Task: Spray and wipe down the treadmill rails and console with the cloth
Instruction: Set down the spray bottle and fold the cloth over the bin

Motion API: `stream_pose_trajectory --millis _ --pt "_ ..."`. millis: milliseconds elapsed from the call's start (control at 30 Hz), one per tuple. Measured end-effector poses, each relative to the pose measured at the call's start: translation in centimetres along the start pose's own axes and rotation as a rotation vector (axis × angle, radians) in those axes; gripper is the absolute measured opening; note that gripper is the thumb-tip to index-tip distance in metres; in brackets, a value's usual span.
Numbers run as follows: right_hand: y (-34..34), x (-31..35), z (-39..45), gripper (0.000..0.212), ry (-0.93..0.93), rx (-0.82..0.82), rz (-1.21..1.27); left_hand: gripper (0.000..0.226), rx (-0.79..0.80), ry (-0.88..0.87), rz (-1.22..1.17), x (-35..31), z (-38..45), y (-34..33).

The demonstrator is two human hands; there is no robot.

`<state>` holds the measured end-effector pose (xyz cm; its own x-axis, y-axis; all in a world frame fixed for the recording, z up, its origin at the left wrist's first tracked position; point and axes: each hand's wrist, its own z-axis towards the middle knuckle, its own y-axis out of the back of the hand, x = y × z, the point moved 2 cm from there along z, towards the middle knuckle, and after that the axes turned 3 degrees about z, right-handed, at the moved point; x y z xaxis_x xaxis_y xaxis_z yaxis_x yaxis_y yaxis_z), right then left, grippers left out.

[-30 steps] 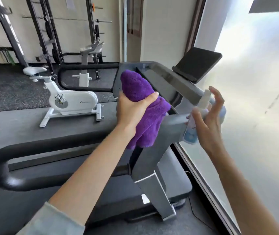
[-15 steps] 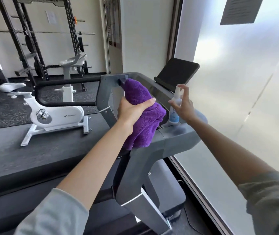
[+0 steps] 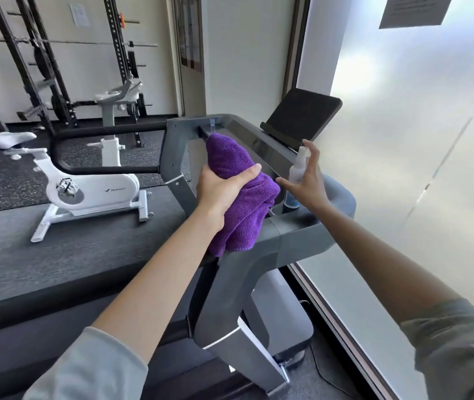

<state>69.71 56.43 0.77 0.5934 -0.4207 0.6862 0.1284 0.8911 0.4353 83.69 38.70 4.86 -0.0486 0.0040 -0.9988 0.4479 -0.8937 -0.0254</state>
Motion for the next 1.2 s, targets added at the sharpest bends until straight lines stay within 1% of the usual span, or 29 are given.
stream_pose_trajectory --millis 33,100,167,200,233,267,300,333,367,400,467,500,533,600,667,733,800,867,967,1100,1200 --pt "0.1 0.5 -0.4 0.092 0.007 -0.041 0.016 0.076 -0.004 -0.003 -0.005 -0.1 0.0 0.1" --pt "0.3 2.3 -1.5 0.082 0.034 -0.163 0.019 0.075 -0.002 -0.006 -0.020 -0.4 0.1 0.4" --pt "0.9 5.2 -2.9 0.064 0.069 -0.278 0.038 0.077 0.009 -0.010 -0.050 -0.6 0.0 0.7" --pt "1.2 6.7 -3.6 0.054 0.068 -0.285 0.106 0.078 0.008 -0.016 -0.066 -0.7 -0.1 0.9" --pt "1.4 8.4 -4.3 0.044 0.017 -0.228 0.224 0.080 0.002 -0.026 -0.080 -0.7 -0.2 1.1" --pt "1.6 10.1 -5.0 0.037 -0.079 -0.092 0.356 0.081 -0.003 -0.039 -0.095 -0.8 -0.3 1.2" --pt "1.5 11.6 -5.9 0.035 -0.177 0.088 0.458 0.083 -0.001 -0.051 -0.109 -0.9 -0.5 1.2" --pt "1.5 12.8 -7.0 0.035 -0.252 0.246 0.503 0.083 0.011 -0.059 -0.119 -1.1 -0.7 1.2" --pt "1.4 13.7 -8.1 0.038 -0.299 0.336 0.507 0.083 0.031 -0.064 -0.125 -1.2 -1.0 1.0" --pt "1.4 14.2 -9.1 0.043 -0.325 0.355 0.510 0.082 0.053 -0.068 -0.131 -1.4 -1.3 0.8" --pt "1.6 15.1 -10.7 0.052 -0.360 0.280 0.528 0.083 0.110 -0.059 -0.149 -1.9 -2.2 0.5" --pt "1.7 15.4 -11.5 0.051 -0.369 0.220 0.544 0.082 0.147 -0.047 -0.150 -2.2 -2.8 0.4" --pt "2.0 15.7 -12.3 0.048 -0.372 0.159 0.554 0.076 0.186 -0.037 -0.148 -2.4 -3.5 0.5" --pt "2.7 16.4 -13.8 0.048 -0.374 0.034 0.534 0.056 0.286 -0.018 -0.148 -2.7 -5.1 0.8" --pt "3.3 17.0 -16.3 0.053 -0.382 -0.131 0.509 0.041 0.437 -0.024 -0.152 -2.3 -6.7 1.4" --pt "4.0 17.1 -19.7 0.056 -0.422 -0.313 0.545 0.035 0.583 -0.085 -0.133 -1.2 -8.8 1.9" --pt "4.5 17.0 -24.0 0.053 -0.483 -0.458 0.554 0.029 0.701 -0.111 -0.115 0.7 -11.0 1.8" --pt "5.0 16.2 -28.8 0.046 -0.555 -0.559 0.496 0.027 0.787 -0.080 -0.065 3.5 -13.2 1.0" --pt "5.7 14.5 -36.6 0.033 -0.702 -0.639 0.417 0.023 0.896 -0.003 0.051 8.5 -16.4 -0.6" --pt "6.2 11.0 -46.3 0.030 -0.951 -0.726 0.358 0.027 1.065 0.121 0.260 17.0 -20.9 -2.4" --pt "5.7 7.8 -53.4 0.032 -1.122 -0.765 0.308 0.032 1.142 0.187 0.419 24.3 -24.7 -3.7"
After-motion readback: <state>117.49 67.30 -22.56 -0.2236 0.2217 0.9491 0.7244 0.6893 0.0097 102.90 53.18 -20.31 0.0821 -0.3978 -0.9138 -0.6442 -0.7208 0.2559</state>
